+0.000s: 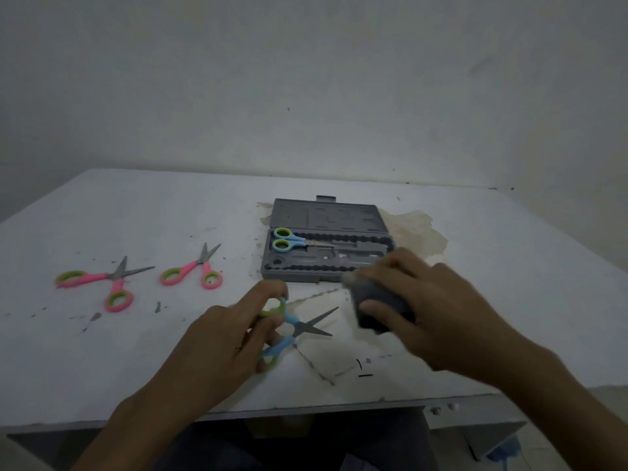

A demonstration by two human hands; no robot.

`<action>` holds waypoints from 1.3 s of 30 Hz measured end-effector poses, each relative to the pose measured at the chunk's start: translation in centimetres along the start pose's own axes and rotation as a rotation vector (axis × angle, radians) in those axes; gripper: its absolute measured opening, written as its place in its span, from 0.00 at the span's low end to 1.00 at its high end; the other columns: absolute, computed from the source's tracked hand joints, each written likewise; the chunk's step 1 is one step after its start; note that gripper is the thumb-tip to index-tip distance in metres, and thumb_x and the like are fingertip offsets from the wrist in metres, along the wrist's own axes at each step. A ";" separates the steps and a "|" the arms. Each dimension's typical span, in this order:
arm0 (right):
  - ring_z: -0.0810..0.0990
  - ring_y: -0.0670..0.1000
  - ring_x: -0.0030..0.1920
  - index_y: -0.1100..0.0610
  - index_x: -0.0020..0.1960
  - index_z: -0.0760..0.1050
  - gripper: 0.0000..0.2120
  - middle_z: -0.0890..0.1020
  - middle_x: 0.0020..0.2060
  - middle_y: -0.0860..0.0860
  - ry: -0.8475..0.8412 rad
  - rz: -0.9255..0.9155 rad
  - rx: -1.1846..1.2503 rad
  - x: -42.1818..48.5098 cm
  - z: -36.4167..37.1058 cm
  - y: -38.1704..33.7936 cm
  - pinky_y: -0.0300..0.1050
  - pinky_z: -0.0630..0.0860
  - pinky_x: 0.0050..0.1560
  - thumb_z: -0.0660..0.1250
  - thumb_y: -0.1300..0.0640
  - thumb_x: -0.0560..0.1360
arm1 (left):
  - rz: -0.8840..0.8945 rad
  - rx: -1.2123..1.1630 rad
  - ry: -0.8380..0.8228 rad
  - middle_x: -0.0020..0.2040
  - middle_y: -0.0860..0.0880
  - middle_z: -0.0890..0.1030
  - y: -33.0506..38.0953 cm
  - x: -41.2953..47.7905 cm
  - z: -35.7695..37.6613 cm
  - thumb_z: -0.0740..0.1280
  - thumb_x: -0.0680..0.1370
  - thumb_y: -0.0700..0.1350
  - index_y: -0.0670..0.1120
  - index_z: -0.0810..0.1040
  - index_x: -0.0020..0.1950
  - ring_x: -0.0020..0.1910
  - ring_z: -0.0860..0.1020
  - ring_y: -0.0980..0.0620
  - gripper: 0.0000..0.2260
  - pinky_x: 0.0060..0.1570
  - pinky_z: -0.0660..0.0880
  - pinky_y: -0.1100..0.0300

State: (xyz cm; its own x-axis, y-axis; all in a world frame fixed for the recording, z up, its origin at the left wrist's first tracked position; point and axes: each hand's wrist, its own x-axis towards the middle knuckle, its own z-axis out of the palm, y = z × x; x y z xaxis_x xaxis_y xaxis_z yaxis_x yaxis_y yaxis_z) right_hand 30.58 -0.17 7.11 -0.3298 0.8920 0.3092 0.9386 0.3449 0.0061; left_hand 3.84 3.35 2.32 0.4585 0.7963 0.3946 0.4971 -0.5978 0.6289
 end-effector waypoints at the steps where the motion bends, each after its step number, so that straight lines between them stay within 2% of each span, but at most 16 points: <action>1: 0.71 0.41 0.43 0.43 0.66 0.66 0.21 0.70 0.58 0.44 -0.020 -0.048 -0.012 0.3 0.2 -1.5 0.37 0.67 0.46 0.51 0.36 0.77 | 0.037 0.059 -0.008 0.36 0.60 0.84 0.3 0.2 0.2 0.54 0.81 0.57 0.69 0.63 0.57 0.31 0.82 0.61 0.07 0.31 0.81 0.60; 3: 0.74 0.45 0.45 0.44 0.65 0.67 0.21 0.72 0.58 0.46 -0.059 -0.134 -0.084 1.2 0.5 -3.6 0.43 0.66 0.45 0.50 0.37 0.77 | 0.118 0.164 0.002 0.36 0.57 0.85 0.8 0.6 0.2 0.52 0.78 0.58 0.66 0.62 0.60 0.29 0.81 0.60 0.11 0.28 0.80 0.58; 5: 0.75 0.47 0.41 0.46 0.62 0.70 0.20 0.73 0.54 0.46 -0.090 -0.189 -0.128 2.0 1.0 -4.2 0.45 0.63 0.41 0.49 0.38 0.77 | 0.176 0.215 0.020 0.36 0.54 0.85 0.9 0.9 0.0 0.52 0.77 0.57 0.62 0.63 0.63 0.27 0.81 0.58 0.14 0.26 0.79 0.58; 7: 0.75 0.47 0.38 0.46 0.57 0.72 0.18 0.74 0.49 0.46 -0.114 -0.241 -0.131 2.5 0.9 -3.8 0.45 0.63 0.39 0.51 0.39 0.77 | 0.182 0.183 0.022 0.37 0.56 0.86 0.6 0.8 -0.1 0.53 0.78 0.57 0.61 0.64 0.63 0.29 0.82 0.60 0.14 0.27 0.79 0.62; 9: 0.74 0.48 0.36 0.46 0.53 0.73 0.15 0.74 0.45 0.45 -0.151 -0.291 -0.124 2.6 0.7 -3.2 0.47 0.67 0.38 0.54 0.40 0.78 | 0.203 0.213 0.030 0.38 0.57 0.86 0.3 0.7 0.2 0.54 0.78 0.55 0.60 0.65 0.64 0.29 0.82 0.60 0.14 0.28 0.79 0.62; 11: 0.74 0.48 0.37 0.46 0.52 0.73 0.14 0.74 0.45 0.45 -0.189 -0.312 -0.107 2.4 0.5 -2.6 0.49 0.70 0.40 0.53 0.41 0.79 | 0.217 0.212 0.027 0.37 0.58 0.85 0.4 0.6 0.5 0.55 0.78 0.53 0.60 0.66 0.63 0.30 0.82 0.61 0.14 0.28 0.79 0.63; 14: 0.73 0.47 0.39 0.44 0.53 0.71 0.14 0.73 0.46 0.43 -0.209 -0.321 -0.095 1.8 0.2 -1.5 0.48 0.68 0.42 0.51 0.41 0.79 | 0.232 0.189 0.021 0.36 0.59 0.84 0.8 0.5 1.1 0.55 0.78 0.52 0.60 0.67 0.62 0.31 0.82 0.61 0.13 0.29 0.78 0.66; 17: 0.72 0.46 0.40 0.42 0.55 0.70 0.13 0.72 0.47 0.41 -0.215 -0.301 -0.070 1.3 0.1 -0.3 0.46 0.66 0.42 0.50 0.39 0.80 | 0.195 0.140 -0.011 0.38 0.57 0.85 0.9 0.7 2.0 0.53 0.79 0.54 0.63 0.64 0.62 0.35 0.84 0.59 0.12 0.32 0.80 0.60; 20: 0.67 0.42 0.40 0.40 0.55 0.69 0.12 0.71 0.46 0.39 -0.215 -0.267 -0.025 1.0 0.4 0.4 0.39 0.61 0.41 0.51 0.39 0.80 | 0.190 0.165 -0.030 0.39 0.57 0.86 0.9 0.9 2.7 0.52 0.79 0.55 0.63 0.63 0.61 0.37 0.84 0.59 0.10 0.36 0.80 0.61; 22: 0.65 0.39 0.39 0.41 0.54 0.70 0.12 0.71 0.46 0.39 -0.195 -0.196 -0.010 0.7 0.3 1.9 0.35 0.61 0.43 0.51 0.39 0.79 | 0.147 0.121 -0.019 0.37 0.57 0.84 0.7 0.7 2.3 0.54 0.81 0.53 0.64 0.64 0.59 0.36 0.83 0.60 0.08 0.34 0.79 0.63; 24: 0.69 0.39 0.38 0.41 0.51 0.70 0.13 0.72 0.44 0.39 -0.126 -0.065 0.003 0.2 0.2 3.9 0.37 0.66 0.43 0.50 0.37 0.78 | 0.005 -0.018 0.046 0.35 0.56 0.83 0.5 0.3 1.1 0.56 0.82 0.53 0.66 0.67 0.55 0.34 0.83 0.58 0.06 0.28 0.76 0.66; 26: 0.73 0.41 0.37 0.42 0.48 0.70 0.12 0.74 0.42 0.41 0.026 0.115 0.217 -0.5 0.2 4.8 0.35 0.68 0.38 0.54 0.37 0.76 | -0.158 -0.159 0.114 0.38 0.54 0.84 0.3 -0.1 0.0 0.60 0.80 0.49 0.66 0.69 0.50 0.33 0.83 0.52 0.09 0.21 0.73 0.64; 29: 0.78 0.41 0.41 0.49 0.50 0.75 0.08 0.79 0.41 0.44 0.162 0.238 0.631 -0.9 1.3 2.3 0.30 0.72 0.40 0.62 0.46 0.77 | -0.261 -0.302 0.117 0.40 0.51 0.84 0.9 -0.2 0.1 0.61 0.80 0.47 0.64 0.70 0.49 0.30 0.82 0.41 0.10 0.17 0.72 0.58; 32: 0.81 0.42 0.45 0.50 0.55 0.77 0.11 0.82 0.43 0.43 0.213 0.249 0.856 -0.8 2.8 -0.9 0.32 0.75 0.43 0.64 0.48 0.76 | -0.301 -0.411 0.144 0.38 0.48 0.84 1.6 -0.1 1.1 0.61 0.76 0.53 0.65 0.71 0.49 0.31 0.83 0.42 0.06 0.18 0.74 0.55; 35: 0.83 0.44 0.43 0.52 0.56 0.73 0.11 0.82 0.43 0.43 0.238 0.313 1.083 -0.3 3.7 -2.2 0.37 0.78 0.42 0.66 0.51 0.75 | -0.298 -0.418 0.157 0.36 0.46 0.84 1.5 0.0 1.8 0.61 0.74 0.55 0.67 0.71 0.50 0.31 0.82 0.44 0.07 0.19 0.73 0.57; 39: 0.82 0.43 0.46 0.49 0.57 0.75 0.12 0.82 0.45 0.41 0.142 0.264 0.999 0.3 4.8 -2.9 0.42 0.79 0.46 0.65 0.47 0.76 | -0.221 -0.389 0.159 0.34 0.46 0.84 1.4 0.2 2.7 0.61 0.76 0.51 0.63 0.71 0.53 0.29 0.82 0.53 0.08 0.26 0.75 0.66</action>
State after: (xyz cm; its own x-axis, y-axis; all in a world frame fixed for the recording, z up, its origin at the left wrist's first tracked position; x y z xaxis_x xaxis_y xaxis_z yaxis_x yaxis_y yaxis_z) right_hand 27.25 0.47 2.60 -0.0501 0.9540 0.2956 0.4466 0.2861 -0.8477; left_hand 6.58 2.41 1.44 0.2394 0.9231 0.3011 0.2436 -0.3573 0.9016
